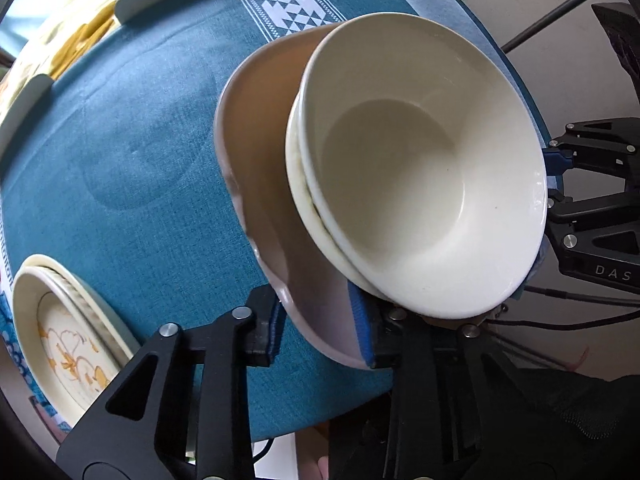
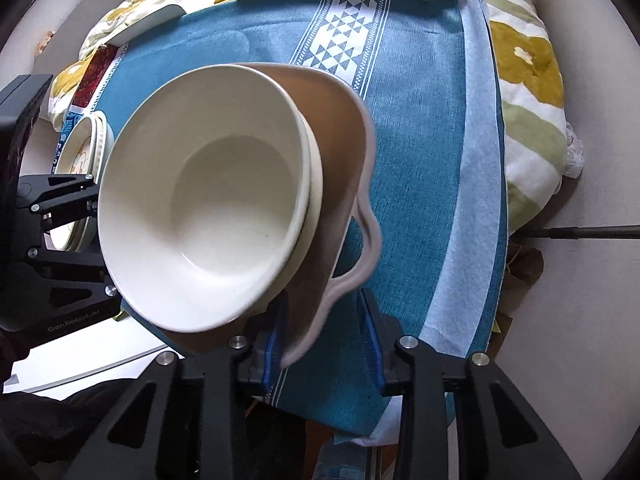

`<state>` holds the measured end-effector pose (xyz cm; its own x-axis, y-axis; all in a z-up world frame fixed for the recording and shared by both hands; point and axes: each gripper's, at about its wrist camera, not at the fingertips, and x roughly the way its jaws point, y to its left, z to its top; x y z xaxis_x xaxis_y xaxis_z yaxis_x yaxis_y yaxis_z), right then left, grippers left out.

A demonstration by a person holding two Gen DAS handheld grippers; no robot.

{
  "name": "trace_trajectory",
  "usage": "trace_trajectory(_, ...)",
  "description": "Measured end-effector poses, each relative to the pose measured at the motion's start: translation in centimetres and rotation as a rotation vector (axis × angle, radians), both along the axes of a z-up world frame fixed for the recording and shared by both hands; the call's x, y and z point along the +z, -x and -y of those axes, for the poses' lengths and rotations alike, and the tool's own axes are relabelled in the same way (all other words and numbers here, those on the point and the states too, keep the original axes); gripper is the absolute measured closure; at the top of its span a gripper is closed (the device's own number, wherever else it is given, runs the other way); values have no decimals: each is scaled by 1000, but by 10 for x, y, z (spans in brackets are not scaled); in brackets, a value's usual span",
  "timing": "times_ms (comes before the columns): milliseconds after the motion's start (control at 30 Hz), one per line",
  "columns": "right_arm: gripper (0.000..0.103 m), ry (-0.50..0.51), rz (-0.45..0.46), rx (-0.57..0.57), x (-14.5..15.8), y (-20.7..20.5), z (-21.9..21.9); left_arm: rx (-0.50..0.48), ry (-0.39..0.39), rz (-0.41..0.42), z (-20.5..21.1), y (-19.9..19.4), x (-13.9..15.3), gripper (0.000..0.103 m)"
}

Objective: Organize plates and bowls

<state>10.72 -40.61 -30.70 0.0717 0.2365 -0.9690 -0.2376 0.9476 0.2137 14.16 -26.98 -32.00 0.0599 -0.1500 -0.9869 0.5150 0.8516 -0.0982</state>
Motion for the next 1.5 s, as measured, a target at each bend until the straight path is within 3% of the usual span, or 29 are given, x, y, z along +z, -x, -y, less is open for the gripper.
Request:
trace_trajectory(133, 87, -33, 60, 1, 0, 5, -6, -32, -7, 73, 5, 10, -1, 85)
trace_trajectory(600, 87, 22, 201, 46, 7, 14, -16, -52, 9, 181, 6, 24, 3, 85)
trace_trajectory(900, 87, 42, 281, 91, 36, 11, -21, 7, 45, 230, -11, 30, 32, 85)
trace_trajectory(1267, 87, 26, 361, 193, 106, 3, -89, 102, 41, 298, -88, 26, 112, 85)
trace_trajectory(1500, 87, -9, 340, 206, 111, 0, -167, 107, 7, 285, -171, 25, 121, 85)
